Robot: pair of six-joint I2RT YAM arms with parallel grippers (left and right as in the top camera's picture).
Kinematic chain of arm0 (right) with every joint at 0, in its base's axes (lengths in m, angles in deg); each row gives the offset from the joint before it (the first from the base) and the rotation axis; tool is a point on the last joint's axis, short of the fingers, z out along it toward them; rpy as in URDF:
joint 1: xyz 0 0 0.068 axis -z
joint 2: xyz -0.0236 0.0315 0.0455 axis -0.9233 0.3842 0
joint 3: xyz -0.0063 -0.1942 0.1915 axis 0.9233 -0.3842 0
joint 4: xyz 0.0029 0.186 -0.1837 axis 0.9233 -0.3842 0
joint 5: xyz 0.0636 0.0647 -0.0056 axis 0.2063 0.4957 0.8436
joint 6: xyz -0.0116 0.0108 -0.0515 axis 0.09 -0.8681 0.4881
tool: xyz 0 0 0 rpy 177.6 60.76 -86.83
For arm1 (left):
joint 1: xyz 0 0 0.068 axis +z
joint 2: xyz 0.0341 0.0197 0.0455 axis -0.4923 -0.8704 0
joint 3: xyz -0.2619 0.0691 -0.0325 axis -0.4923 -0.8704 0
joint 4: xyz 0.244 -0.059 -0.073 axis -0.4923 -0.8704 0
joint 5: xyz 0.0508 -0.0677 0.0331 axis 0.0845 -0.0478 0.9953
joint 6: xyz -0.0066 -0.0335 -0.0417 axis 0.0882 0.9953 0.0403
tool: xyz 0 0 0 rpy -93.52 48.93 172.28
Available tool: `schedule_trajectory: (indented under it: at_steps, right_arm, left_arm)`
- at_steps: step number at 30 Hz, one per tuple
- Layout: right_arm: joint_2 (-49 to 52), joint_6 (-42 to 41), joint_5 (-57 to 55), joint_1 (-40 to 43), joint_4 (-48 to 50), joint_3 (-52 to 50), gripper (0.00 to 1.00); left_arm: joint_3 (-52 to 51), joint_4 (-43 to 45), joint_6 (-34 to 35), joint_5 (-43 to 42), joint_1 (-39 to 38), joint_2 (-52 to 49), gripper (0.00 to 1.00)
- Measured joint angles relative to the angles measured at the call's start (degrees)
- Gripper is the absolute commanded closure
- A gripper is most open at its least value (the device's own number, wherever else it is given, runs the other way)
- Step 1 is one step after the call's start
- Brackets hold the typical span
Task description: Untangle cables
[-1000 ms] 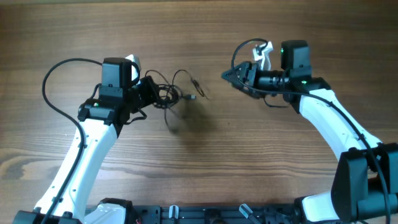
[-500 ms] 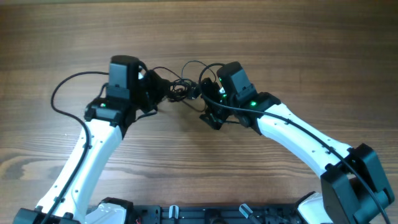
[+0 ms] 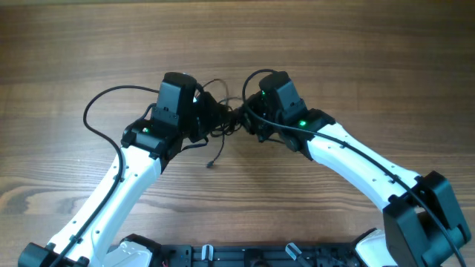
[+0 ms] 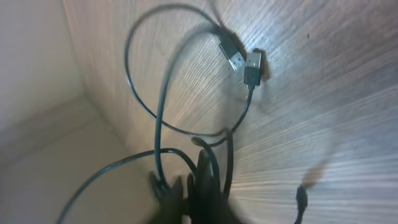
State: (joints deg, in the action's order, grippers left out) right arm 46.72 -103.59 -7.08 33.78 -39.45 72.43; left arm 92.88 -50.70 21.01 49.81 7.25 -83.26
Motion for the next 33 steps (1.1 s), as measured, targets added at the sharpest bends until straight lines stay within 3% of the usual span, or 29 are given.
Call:
schedule_trajectory:
  at_steps: [5,13,15,16,18,20,22,25,26,27,31,33]
  right_arm:
    - [0.0,3.3,1.7,2.8,-9.2,0.0,0.0]
    - [0.0,-2.8,10.0,2.5,-2.2,0.0,0.01]
    - [0.0,-4.1,10.1,1.4,-0.3,0.0,0.29]
    - [0.0,-4.7,9.8,0.7,-0.3,0.0,0.48]
    - [0.0,-5.1,8.3,-0.2,-0.3,0.0,0.69]
    - [0.0,-5.8,6.9,-0.2,1.9,0.0,0.83]
    - [0.0,-6.0,5.8,-0.2,4.4,0.0,0.96]
    - [0.0,-6.1,5.3,-0.1,4.6,0.0,0.96]
    - [0.0,-5.3,5.1,0.1,4.5,0.0,0.96]
    - [0.0,-4.3,4.8,0.4,4.6,0.0,0.96]
    - [0.0,5.9,2.6,4.1,4.6,0.0,0.96]
    - [0.0,8.5,1.8,5.4,5.0,0.0,0.96]
  left_arm:
    - [0.0,-1.3,0.0,4.5,0.0,0.0,0.96]
    - [0.0,-1.0,0.2,7.7,-0.2,0.0,0.96]
    - [0.0,-1.0,1.8,7.7,-0.2,0.0,0.96]
    - [0.0,-1.0,2.9,7.7,-0.2,0.0,0.96]
    - [0.0,-1.0,4.7,7.7,-0.2,0.0,0.96]
    - [0.0,-1.1,5.3,6.8,-0.2,0.0,0.93]
    - [0.0,-1.1,5.8,5.9,-0.2,0.0,0.86]
    - [0.0,-1.1,6.4,5.3,-0.2,0.0,0.55]
    - [0.0,-1.0,6.7,5.1,-0.2,0.0,0.19]
    - [0.0,-0.7,6.9,4.7,0.2,0.0,0.0]
    - [0.0,-1.0,6.8,2.1,6.8,0.2,0.0]
    - [0.0,-3.7,6.8,0.9,8.0,0.3,0.16]
